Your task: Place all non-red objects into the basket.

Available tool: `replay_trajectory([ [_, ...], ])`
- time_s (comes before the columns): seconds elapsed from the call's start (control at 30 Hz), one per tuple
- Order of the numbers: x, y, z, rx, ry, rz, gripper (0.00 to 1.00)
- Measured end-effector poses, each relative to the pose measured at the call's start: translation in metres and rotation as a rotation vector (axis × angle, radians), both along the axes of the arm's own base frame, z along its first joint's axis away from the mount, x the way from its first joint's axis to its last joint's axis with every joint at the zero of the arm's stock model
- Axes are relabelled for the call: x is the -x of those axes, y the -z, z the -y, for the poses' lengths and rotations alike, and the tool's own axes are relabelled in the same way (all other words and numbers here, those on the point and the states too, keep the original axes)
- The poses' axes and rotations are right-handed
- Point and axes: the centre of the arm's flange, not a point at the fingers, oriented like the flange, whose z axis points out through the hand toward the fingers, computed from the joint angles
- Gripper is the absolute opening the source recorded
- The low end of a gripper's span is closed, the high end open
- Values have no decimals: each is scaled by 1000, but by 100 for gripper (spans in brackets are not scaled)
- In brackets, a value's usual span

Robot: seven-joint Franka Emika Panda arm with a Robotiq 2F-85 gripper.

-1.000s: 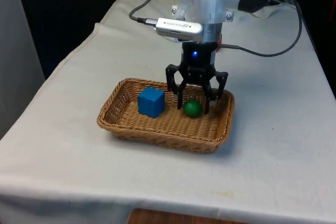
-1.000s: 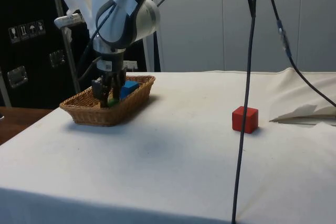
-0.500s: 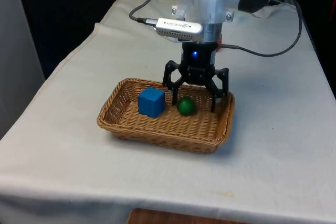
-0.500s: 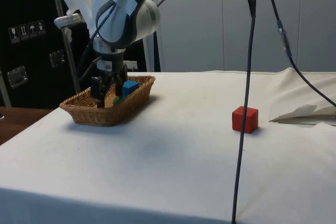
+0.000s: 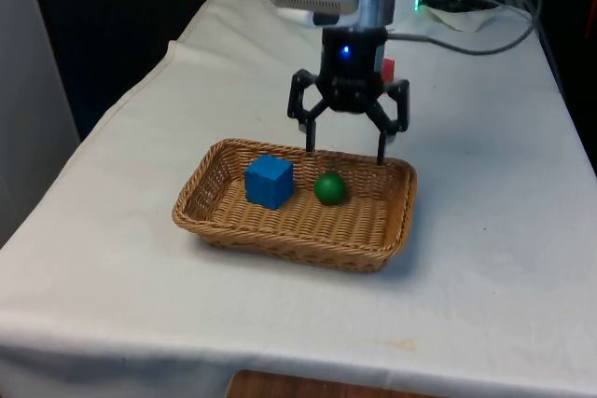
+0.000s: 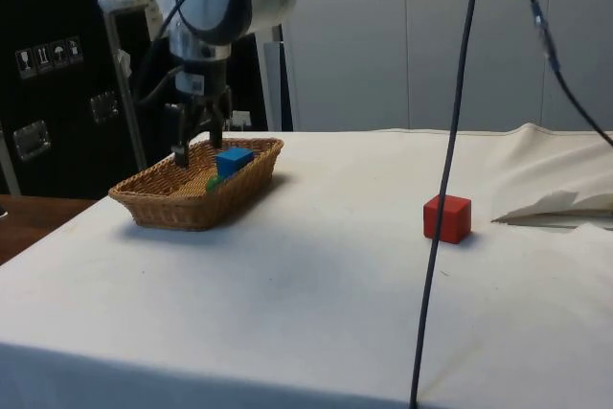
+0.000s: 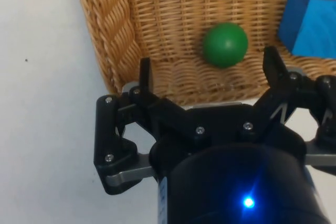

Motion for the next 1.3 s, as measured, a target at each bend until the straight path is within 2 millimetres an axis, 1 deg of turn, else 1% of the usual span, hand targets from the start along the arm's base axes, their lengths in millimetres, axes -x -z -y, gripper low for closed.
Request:
replay_trajectory([
  [0.13, 6, -18, 1, -8, -2, 1, 100],
  [0.17, 6, -18, 1, -8, -2, 1, 100],
  [0.37, 16, -35, 1, -17, -4, 4, 100],
  [0.4, 19, -41, 2, -20, -4, 5, 100],
  [0.5, 20, -46, 2, -24, -5, 0, 100],
  [0.6, 25, -56, 3, -31, -7, -7, 100],
  [0.83, 35, -67, 4, -35, -16, -12, 100],
  [1.03, 55, -80, 5, -43, -35, -11, 100],
  [1.07, 55, -80, 5, -43, -35, -11, 100],
  [1.13, 62, -85, 5, -45, -47, -11, 100],
  [1.3, 73, -92, 5, -50, -66, -8, 100],
])
